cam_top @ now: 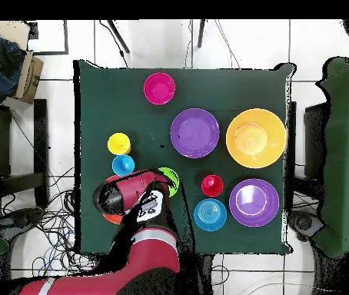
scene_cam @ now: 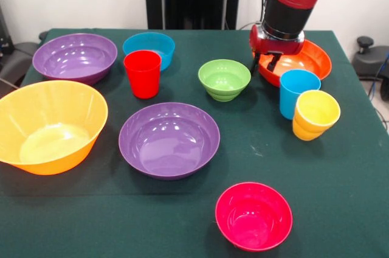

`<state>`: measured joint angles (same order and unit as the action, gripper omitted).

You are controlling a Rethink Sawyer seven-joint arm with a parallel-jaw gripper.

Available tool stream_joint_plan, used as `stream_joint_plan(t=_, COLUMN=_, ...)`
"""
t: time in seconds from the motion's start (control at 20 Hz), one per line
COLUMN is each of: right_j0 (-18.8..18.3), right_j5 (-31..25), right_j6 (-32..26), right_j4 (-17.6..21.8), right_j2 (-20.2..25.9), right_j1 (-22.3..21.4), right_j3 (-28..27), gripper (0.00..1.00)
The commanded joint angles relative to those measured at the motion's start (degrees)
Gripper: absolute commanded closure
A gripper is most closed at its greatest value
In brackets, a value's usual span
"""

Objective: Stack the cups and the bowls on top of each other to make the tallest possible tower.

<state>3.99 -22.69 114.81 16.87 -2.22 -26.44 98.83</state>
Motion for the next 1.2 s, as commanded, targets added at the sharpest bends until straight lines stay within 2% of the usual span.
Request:
stream_joint_plan(t=0.05, right_j0=-5.80, right_j5=2.84, right_j6=1.93, right_j4=0.38, right_j2=6.06, right_j1=-2.18, right_j3=4.70, gripper=1.00)
stream_joint_plan(t=0.6, right_j0=-6.27, right_j5=2.33, right_j6=0.48, right_j4=1.86, right_j2=7.68, right_j1=-1.76, right_j3=4.16, gripper=1.00)
stream_joint_plan(t=1.2, right_j0=-5.52, right_j5=1.38, right_j6=0.60, right_j4=2.24, right_j2=7.45, right_j1=-1.37, right_j3=3.26, gripper=1.00)
